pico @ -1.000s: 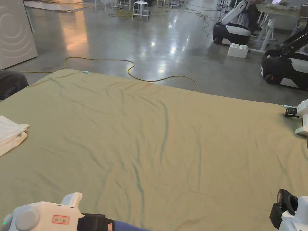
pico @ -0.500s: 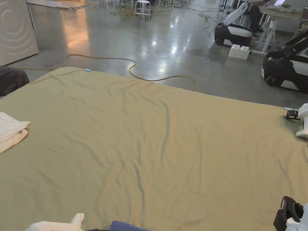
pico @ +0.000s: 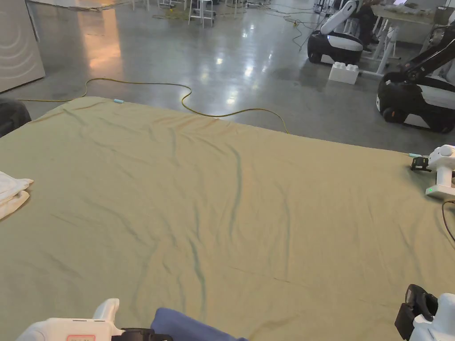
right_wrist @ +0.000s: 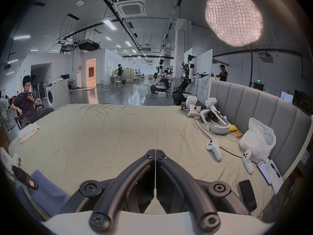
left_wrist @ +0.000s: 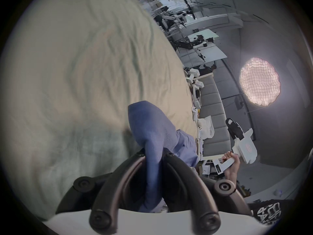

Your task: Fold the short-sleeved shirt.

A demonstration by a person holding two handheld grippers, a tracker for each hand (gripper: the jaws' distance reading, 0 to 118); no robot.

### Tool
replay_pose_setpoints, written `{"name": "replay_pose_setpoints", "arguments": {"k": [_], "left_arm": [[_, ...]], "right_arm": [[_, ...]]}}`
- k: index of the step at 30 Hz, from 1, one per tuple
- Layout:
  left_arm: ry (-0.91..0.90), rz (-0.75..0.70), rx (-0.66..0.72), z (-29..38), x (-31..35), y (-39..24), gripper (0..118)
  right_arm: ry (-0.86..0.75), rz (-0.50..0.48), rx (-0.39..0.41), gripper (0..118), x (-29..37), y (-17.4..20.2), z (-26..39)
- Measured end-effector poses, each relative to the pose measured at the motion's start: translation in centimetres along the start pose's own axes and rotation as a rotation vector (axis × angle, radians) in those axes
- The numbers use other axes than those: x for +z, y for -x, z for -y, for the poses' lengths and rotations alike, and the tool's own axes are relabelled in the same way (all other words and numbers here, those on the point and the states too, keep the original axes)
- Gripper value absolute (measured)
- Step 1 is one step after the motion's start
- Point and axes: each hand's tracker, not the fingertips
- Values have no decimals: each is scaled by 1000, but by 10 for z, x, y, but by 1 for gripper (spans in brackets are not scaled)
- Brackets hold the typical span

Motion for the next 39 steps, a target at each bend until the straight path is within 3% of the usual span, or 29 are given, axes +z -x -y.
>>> {"name": "replay_pose_setpoints", "arguments": {"k": [5, 11, 16, 29, 39], "left_arm": [[-22, -126, -108, -17, 41, -31, 14], [-70, -415, -151, -36, 90, -62, 14], [-32, -562, -238, -27, 76, -102, 14], [153, -523, -430, 19, -40, -182, 14], [231, -486, -369, 52, -139, -186, 14]], "right_arm": [[-7, -2, -2, 1, -2, -2, -2], [-7, -9, -7, 1, -5, -2, -2], [-6, -17, -17, 1, -7, -2, 1], [8, -2, -49, 1, -6, -16, 7], [18, 22, -58, 1, 0, -27, 12]]}}
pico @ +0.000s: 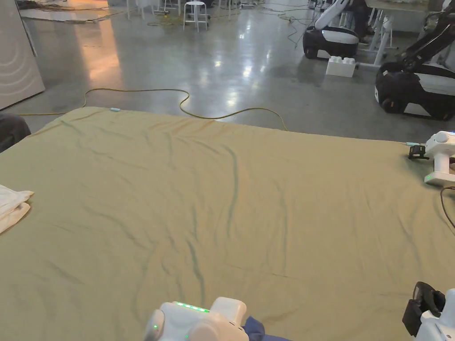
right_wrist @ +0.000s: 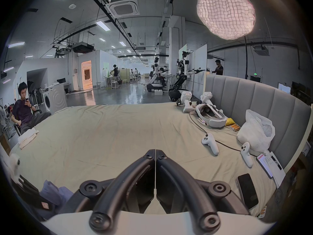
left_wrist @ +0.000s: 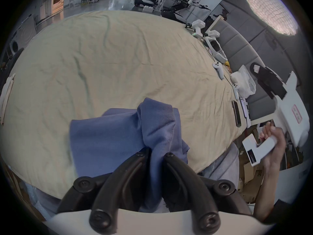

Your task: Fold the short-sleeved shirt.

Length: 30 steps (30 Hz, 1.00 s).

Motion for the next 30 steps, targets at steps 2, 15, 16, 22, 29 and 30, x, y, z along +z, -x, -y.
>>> {"name": "replay_pose_setpoints", "arguments": {"k": [2, 15, 16, 22, 29, 30], "left_arm": [[6, -10, 3, 1, -12, -7, 14], [-30, 46, 103, 0, -14, -12, 14], [-33, 54, 104, -2, -12, -13, 14], [7, 149, 145, -3, -9, -3, 44], [-71, 182, 178, -7, 16, 18, 44], [-77, 180, 180, -7, 17, 21, 42]], "right_arm": [[2, 5, 2, 1, 1, -2, 1], [19, 10, 7, 1, 2, -2, 6], [20, 9, 8, 1, 2, -1, 6], [24, 3, 11, 1, 3, 1, 7], [25, 10, 6, 1, 5, -4, 6], [25, 12, 5, 1, 6, -4, 5]]}}
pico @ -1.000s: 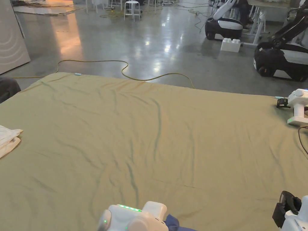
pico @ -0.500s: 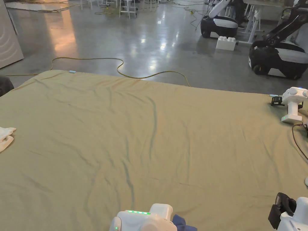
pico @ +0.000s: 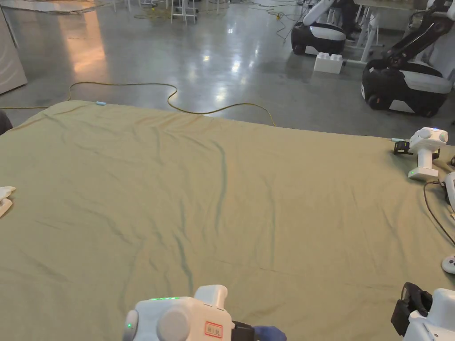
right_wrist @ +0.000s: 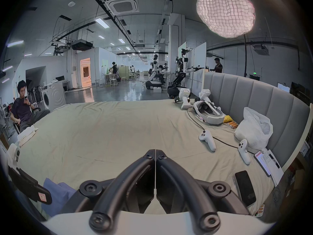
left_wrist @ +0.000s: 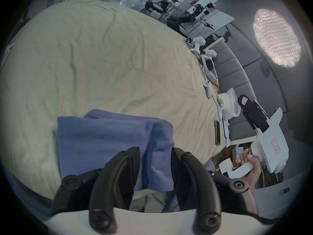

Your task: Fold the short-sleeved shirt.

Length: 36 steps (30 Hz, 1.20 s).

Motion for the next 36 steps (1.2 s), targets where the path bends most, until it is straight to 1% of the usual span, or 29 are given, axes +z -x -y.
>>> {"name": "replay_pose_setpoints", "arguments": {"k": [1, 2, 3, 5, 7, 10, 12, 13, 15, 17, 20, 24, 26, 29, 31, 34, 36], "left_arm": [[-5, 1, 1, 0, 0, 3, 33], [-3, -4, -1, -1, -4, 7, 20], [2, -12, -6, 0, -9, 7, 17], [49, -7, -21, 3, -26, 8, 16], [96, 41, -13, 8, -47, 10, 16], [94, 91, -13, 19, -71, 10, 16], [89, 78, -36, 27, -83, 8, 16], [85, 47, -68, 32, -88, 7, 16], [87, 43, -66, 37, -93, 11, 16], [64, 73, -42, 36, -87, 15, 16], [57, 77, -37, 30, -70, 18, 16], [-110, 51, -125, 13, -28, 17, 16], [-224, 28, -171, 2, -4, 18, 16], [-434, -50, -266, -11, 27, 10, 16], [-587, -106, -303, -17, 45, 9, 16], [-798, -136, -373, -21, 66, 6, 16], [-927, -226, -445, -18, 75, 0, 16]], "right_arm": [[0, 1, -1, 1, 1, 0, 0], [0, 2, -1, 1, 1, -1, 0], [0, 3, 0, 1, 1, -1, 1], [2, 3, 6, 1, 1, -1, 2], [8, 4, 10, 1, 0, 0, 3], [14, 2, 9, 1, 0, 2, 4], [15, 3, 12, 1, 1, 2, 5], [15, 2, 15, 1, 1, 3, 5], [15, 1, 19, 1, 1, 3, 4], [12, -1, 22, 1, 2, 4, 3], [-5, -7, 29, 1, 5, 8, 0], [-60, -17, 30, 1, 10, 18, -8], [-99, -26, 27, 1, 12, 24, -13], [-158, -21, 36, 1, 14, 37, -24], [-207, -24, 42, 1, 17, 46, -32], [-276, -30, 31, 1, 22, 57, -46], [-331, -23, 37, 1, 25, 62, -54]]}}
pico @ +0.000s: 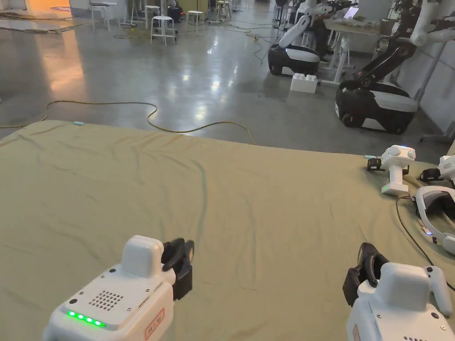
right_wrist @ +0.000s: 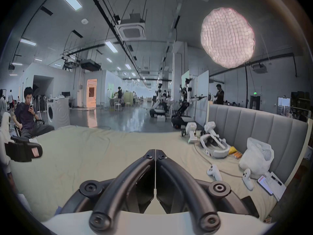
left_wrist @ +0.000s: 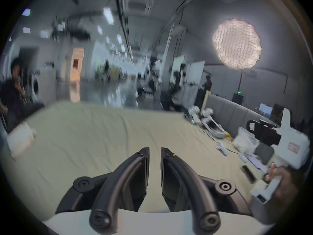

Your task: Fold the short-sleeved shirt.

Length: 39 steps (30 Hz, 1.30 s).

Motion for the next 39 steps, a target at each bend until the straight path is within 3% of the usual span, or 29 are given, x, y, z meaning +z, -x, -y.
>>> {"name": "replay_pose_setpoints", "arguments": {"k": [7, 19, 24, 33, 36, 39], "left_arm": [[-194, -193, -163, -15, 2, 3, 16], [-132, -275, -13, -17, 1, 41, 16], [-84, -288, -10, -9, 8, 59, 16], [44, -251, 57, 28, 30, 91, 16], [137, -203, 103, 44, 36, 99, 16], [226, -171, 135, 61, 40, 106, 16]], "right_arm": [[-73, -7, 55, 1, -4, 14, -16], [-58, -10, 43, 1, 5, 15, -7], [85, -100, 30, 1, 23, 29, 25], [427, -312, 110, 1, 64, 90, 131], [490, -324, 169, 1, 68, 102, 165], [524, -253, 191, 1, 66, 103, 192]]}}
